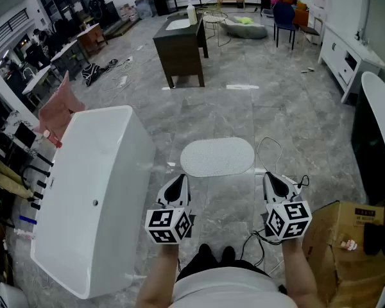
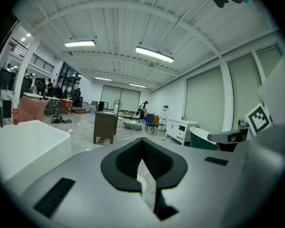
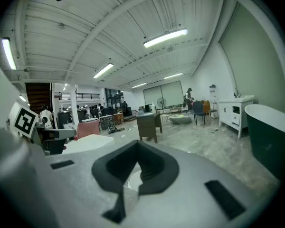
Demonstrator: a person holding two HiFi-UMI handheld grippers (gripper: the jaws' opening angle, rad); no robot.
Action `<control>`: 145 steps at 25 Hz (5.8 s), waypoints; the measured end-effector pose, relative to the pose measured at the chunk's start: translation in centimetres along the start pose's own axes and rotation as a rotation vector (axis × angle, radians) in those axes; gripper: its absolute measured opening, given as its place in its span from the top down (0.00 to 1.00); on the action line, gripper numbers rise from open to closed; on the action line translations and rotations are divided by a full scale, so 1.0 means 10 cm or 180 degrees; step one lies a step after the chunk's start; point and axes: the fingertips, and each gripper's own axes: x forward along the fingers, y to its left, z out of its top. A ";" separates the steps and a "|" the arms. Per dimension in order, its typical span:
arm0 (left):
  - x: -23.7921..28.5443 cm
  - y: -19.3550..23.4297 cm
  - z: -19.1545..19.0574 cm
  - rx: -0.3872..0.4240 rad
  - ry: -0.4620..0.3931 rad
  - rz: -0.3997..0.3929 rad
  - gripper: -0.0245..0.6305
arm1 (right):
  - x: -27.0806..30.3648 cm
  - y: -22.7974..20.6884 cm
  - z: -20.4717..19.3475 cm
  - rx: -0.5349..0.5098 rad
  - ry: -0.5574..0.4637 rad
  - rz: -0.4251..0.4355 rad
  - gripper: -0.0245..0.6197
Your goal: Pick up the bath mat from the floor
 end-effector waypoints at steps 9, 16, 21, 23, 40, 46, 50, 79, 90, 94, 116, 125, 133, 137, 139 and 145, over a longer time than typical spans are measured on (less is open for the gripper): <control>0.00 -0.05 -0.11 -0.0049 0.0037 0.0088 0.96 | -0.06 -0.13 -0.06 -0.0033 -0.0036 -0.0143 0.96; 0.02 0.00 -0.20 -0.0130 0.0091 0.0130 0.87 | -0.04 -0.26 -0.13 -0.0010 0.0065 -0.0280 0.92; 0.12 0.04 -0.21 -0.0141 0.0139 0.0153 0.80 | 0.05 -0.34 -0.16 0.0091 0.0151 -0.0277 0.84; 0.19 0.10 -0.22 -0.0139 0.0160 0.0172 0.78 | 0.14 -0.37 -0.18 0.0115 0.0193 -0.0285 0.82; 1.78 1.36 -0.18 -0.0354 0.0284 0.0297 0.67 | 1.92 -0.74 -0.03 0.0116 0.0508 -0.0458 0.81; 2.30 1.80 -0.08 -0.0364 0.0359 0.0353 0.65 | 2.57 -0.84 0.11 0.0104 0.0606 -0.0526 0.81; 2.53 1.98 -0.05 -0.0374 0.0382 0.0382 0.65 | 2.85 -0.88 0.17 0.0132 0.0623 -0.0538 0.81; 3.47 3.20 -1.81 -0.0898 0.0828 0.1516 0.63 | 5.50 -0.82 -1.39 -0.0094 0.1378 0.0656 0.81; 3.47 3.84 -3.61 -0.0977 0.0906 0.1933 0.63 | 6.37 -0.40 -3.26 -0.0350 0.1563 0.1276 0.81; 3.51 4.05 -4.29 -0.1004 0.0899 0.2033 0.62 | 6.67 -0.36 -3.95 -0.0396 0.1604 0.1416 0.81; 4.52 4.91 -7.01 -0.1004 0.0917 0.1975 0.58 | 7.91 -0.27 -6.25 -0.0573 0.1380 0.1846 0.82; 5.04 5.17 -7.34 -0.1001 0.1123 0.1836 0.55 | 7.96 -0.36 -6.35 -0.0373 0.1391 0.1738 0.82; 5.40 5.22 -7.57 -0.1023 0.1442 0.1731 0.53 | 7.93 -0.51 -6.41 -0.0308 0.1423 0.1652 0.82; 5.53 5.22 -7.69 -0.1038 0.1653 0.1659 0.52 | 7.96 -0.52 -6.41 -0.0271 0.1418 0.1635 0.82; 5.55 5.21 -7.72 -0.1033 0.1720 0.1656 0.51 | 7.97 -0.54 -6.41 -0.0230 0.1413 0.1613 0.81; 5.60 5.10 -7.73 -0.0968 0.1918 0.1423 0.50 | 7.97 -0.60 -6.43 -0.0133 0.1440 0.1578 0.82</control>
